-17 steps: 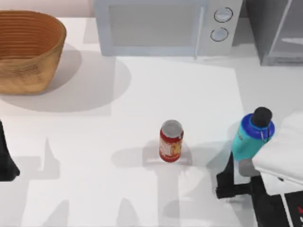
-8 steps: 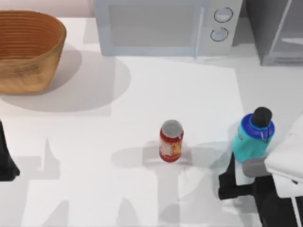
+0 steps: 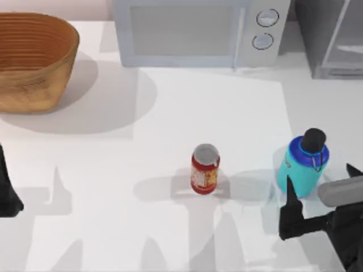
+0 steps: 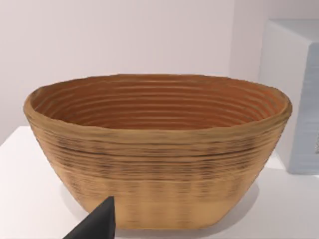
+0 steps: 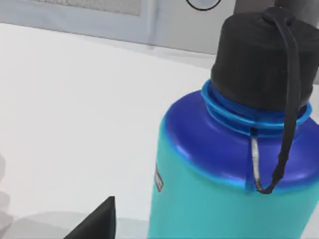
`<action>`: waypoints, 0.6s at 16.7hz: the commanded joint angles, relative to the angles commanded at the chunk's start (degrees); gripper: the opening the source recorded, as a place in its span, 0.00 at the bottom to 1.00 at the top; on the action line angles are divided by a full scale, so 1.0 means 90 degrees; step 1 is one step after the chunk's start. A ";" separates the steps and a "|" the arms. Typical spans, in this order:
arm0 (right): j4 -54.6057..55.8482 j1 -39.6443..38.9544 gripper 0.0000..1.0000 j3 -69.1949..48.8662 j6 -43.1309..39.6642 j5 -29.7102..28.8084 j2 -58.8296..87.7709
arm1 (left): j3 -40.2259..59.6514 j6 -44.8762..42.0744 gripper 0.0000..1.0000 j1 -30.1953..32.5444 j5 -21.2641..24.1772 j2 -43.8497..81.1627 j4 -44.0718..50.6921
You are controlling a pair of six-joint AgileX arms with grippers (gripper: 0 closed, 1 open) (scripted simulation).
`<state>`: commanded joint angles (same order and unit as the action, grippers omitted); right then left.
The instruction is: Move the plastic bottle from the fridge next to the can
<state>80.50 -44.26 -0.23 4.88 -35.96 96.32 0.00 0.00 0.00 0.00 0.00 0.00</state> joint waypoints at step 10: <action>-0.4361 0.1871 1.00 0.0073 -0.0054 0.2308 -0.5735 | 0.0000 0.0000 1.00 0.0000 0.0000 0.0000 0.0000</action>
<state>41.25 -27.42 0.43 4.39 -15.19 44.70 0.00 0.00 0.00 0.00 0.00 0.00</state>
